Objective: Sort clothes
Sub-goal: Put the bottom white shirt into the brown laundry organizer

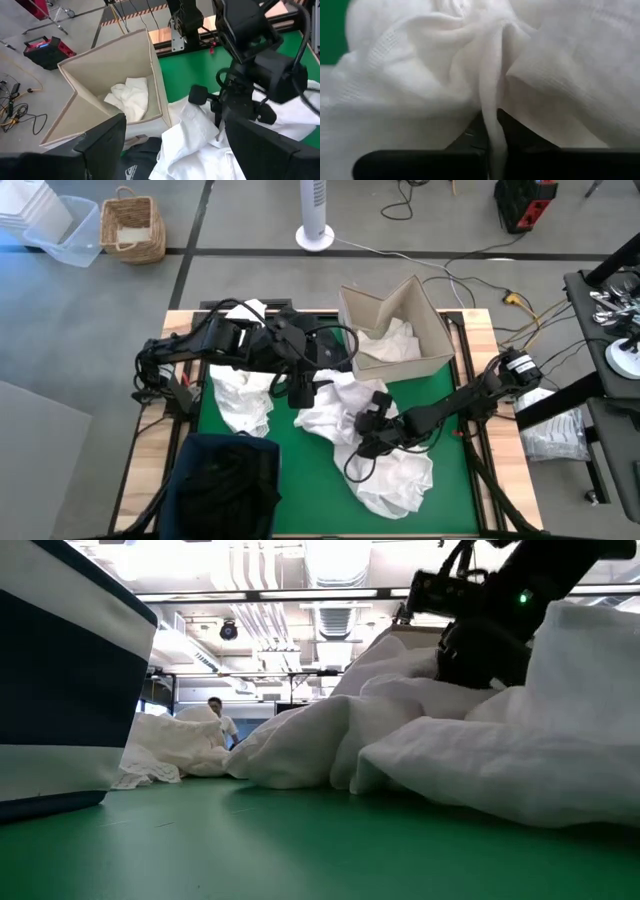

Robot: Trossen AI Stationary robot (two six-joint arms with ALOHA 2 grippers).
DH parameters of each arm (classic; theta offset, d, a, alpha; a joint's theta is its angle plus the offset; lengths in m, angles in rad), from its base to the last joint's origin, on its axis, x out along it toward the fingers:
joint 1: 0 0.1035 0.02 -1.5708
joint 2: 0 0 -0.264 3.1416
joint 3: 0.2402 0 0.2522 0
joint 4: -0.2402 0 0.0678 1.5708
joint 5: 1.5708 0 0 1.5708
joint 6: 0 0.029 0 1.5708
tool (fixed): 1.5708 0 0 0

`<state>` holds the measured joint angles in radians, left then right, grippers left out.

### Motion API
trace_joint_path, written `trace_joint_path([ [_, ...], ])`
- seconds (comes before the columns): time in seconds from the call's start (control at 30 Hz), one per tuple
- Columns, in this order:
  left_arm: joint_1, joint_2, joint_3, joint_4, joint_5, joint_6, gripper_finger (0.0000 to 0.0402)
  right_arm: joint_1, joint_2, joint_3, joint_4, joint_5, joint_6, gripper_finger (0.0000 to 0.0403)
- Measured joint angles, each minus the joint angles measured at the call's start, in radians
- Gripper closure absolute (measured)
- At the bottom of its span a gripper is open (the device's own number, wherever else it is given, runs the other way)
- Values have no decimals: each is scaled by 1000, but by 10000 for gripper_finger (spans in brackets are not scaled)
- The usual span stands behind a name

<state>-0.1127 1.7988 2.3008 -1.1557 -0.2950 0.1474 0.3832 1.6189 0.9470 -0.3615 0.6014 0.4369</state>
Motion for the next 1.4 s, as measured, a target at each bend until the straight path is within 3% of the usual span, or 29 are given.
trace_joint_path([
  [0.13, -8, 0, -24, 5, 54, -3, 86, 7, -76, 0, 0, 0, -6, 392],
  [0.43, -55, 0, -53, 44, 60, 22, 86, 52, -336, 13, 43, 1, -105, 393],
  [0.63, -81, -1, -81, 73, 81, 44, 86, 75, -471, 14, 182, 1, -258, 394],
  [0.83, -94, -3, -174, 131, 79, 38, 86, 75, -510, 14, 346, -1, -451, 394],
  [1.07, -99, -102, -395, 375, 48, -5, 86, 83, -517, 63, 369, -45, -563, 394],
  [1.4, -138, -391, -895, 935, 43, 46, 86, 86, -480, 211, 285, -156, -642, 394],
])
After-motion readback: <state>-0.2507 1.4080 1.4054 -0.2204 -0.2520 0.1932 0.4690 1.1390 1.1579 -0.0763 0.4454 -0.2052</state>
